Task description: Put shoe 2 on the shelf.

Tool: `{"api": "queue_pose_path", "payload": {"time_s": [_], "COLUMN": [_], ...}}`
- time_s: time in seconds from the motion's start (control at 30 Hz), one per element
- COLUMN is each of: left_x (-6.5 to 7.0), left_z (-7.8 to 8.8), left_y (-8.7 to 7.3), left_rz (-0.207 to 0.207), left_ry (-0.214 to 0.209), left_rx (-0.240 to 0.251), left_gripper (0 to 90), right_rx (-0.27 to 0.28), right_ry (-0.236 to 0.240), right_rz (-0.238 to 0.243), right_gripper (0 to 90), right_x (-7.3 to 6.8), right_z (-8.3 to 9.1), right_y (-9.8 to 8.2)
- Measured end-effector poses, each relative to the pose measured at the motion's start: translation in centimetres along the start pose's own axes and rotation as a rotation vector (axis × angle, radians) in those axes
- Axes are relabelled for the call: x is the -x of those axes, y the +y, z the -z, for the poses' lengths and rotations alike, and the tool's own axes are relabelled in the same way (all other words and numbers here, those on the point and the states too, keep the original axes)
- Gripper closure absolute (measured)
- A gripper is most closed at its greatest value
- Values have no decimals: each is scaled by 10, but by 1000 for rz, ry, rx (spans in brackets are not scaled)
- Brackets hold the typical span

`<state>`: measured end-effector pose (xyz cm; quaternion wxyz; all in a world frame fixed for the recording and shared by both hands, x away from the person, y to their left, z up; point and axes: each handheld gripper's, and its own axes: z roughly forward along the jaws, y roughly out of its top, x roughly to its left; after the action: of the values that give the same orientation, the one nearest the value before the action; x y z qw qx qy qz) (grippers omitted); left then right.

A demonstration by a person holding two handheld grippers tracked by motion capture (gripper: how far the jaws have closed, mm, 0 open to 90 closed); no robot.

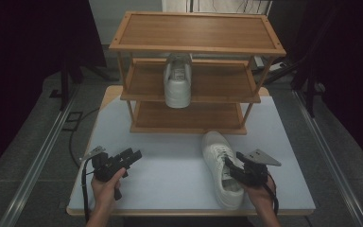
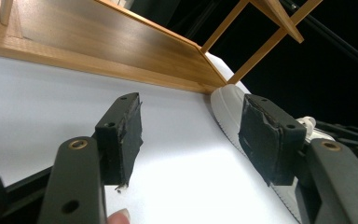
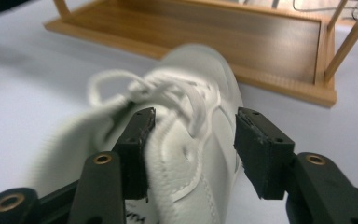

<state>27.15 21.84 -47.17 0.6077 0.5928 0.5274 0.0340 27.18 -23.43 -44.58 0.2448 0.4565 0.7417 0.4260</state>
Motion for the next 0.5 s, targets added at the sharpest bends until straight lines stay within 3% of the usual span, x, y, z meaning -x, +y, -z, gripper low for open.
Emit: {"api": "queue_pose_path", "payload": {"time_s": [0.1, 0.17, 0.27, 0.4, 0.5], "left_x": [0, -1, -1, -1, -2], "left_z": [0, -1, -1, 0, 1], "left_y": [0, -1, -1, -1, 0], "left_rz": [6, 6, 11, 16, 16], "left_ry": [-5, -4, -5, -5, -2], "left_rx": [-1, -4, -5, 0, 2], "left_gripper": [388, 389, 390, 391, 391], "right_rx": [1, -4, 8, 26, 65], "right_ry": [6, -4, -21, -17, 17], "right_rz": [-27, -8, -20, -29, -90], "right_gripper": [600, 670, 789, 822, 831], "right_x": [1, 1, 1, 3, 9], "right_z": [-5, -5, -4, -3, 0], "right_y": [-3, -3, -4, -6, -10]}}
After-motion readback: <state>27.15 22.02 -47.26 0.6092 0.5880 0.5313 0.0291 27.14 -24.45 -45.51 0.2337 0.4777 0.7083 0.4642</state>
